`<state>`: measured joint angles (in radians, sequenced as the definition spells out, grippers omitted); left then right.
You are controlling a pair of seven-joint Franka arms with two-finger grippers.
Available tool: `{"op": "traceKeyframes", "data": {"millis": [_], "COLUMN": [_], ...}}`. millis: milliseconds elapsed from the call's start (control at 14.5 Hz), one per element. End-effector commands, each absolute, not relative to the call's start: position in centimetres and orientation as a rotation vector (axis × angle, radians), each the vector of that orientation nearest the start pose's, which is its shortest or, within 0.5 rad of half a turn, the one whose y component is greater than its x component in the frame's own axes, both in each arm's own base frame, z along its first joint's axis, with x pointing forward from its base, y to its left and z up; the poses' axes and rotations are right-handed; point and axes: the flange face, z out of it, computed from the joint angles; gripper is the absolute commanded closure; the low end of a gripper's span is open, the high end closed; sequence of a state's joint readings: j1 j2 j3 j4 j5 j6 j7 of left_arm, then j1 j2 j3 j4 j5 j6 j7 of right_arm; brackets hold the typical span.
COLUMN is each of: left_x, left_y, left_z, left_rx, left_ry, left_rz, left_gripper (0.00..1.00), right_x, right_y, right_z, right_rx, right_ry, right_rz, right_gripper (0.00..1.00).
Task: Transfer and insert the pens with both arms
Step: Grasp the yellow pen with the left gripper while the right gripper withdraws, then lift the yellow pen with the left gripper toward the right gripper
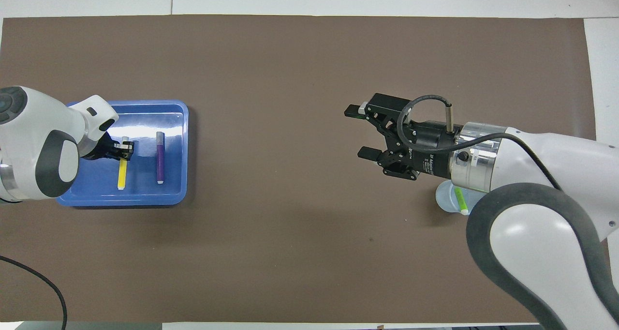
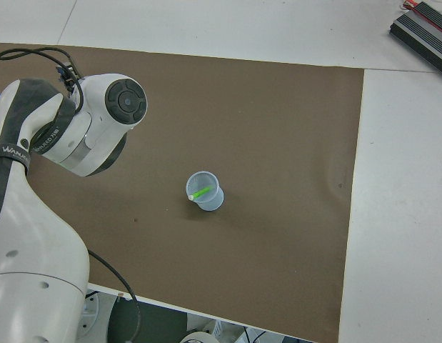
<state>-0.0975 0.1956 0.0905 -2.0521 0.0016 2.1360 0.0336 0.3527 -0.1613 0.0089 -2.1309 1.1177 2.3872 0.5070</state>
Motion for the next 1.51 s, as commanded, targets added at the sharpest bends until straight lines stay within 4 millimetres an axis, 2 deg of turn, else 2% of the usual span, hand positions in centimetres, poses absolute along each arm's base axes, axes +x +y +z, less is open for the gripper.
{"op": "traceKeyframes", "data": {"millis": [0,138,344,551,688,895,1101,1376,1445], "left_x": [58.5,58.6,57.3,55.4,53.5,52.0,51.1,49.5,48.9], "left_y": [-1.9,-3.9,-7.8,-11.1,-14.4,-18.6,-22.2,-25.9,-26.5], "left_z": [38.1,41.6,46.0,49.7,51.7,53.4,54.6,54.7,54.8], "left_rx": [-3.170,-3.197,-3.169,-3.073,-2.981,-2.822,-2.657,-2.613,-2.625], "left_ry": [-0.129,-0.345,-0.696,-1.159,-1.375,-1.682,-1.940,-2.039,-2.051], "left_rz": [0.284,0.364,0.492,0.623,0.700,0.825,0.918,1.037,1.054], "left_gripper": [1.00,1.00,1.00,1.00,1.00,1.00,1.00,1.00,1.00], "right_x": [50.8,50.8,51.0,50.5,49.9,49.2,48.7,47.9,48.0], "right_y": [20.1,20.0,19.7,21.2,22.7,25.0,26.2,28.2,28.5], "right_z": [53.0,53.1,53.2,53.3,53.3,53.4,53.3,52.4,53.0], "right_rx": [-1.942,-1.938,-1.929,-1.918,-1.909,-1.890,-1.901,-2.027,-2.086], "right_ry": [0.919,0.927,0.943,0.968,0.989,1.022,1.005,0.891,0.830], "right_rz": [0.049,0.034,-0.002,0.004,-0.004,-0.039,-0.038,0.020,0.049], "right_gripper": [0.00,0.00,0.00,0.00,0.00,0.00,0.00,0.00,0.00]}}
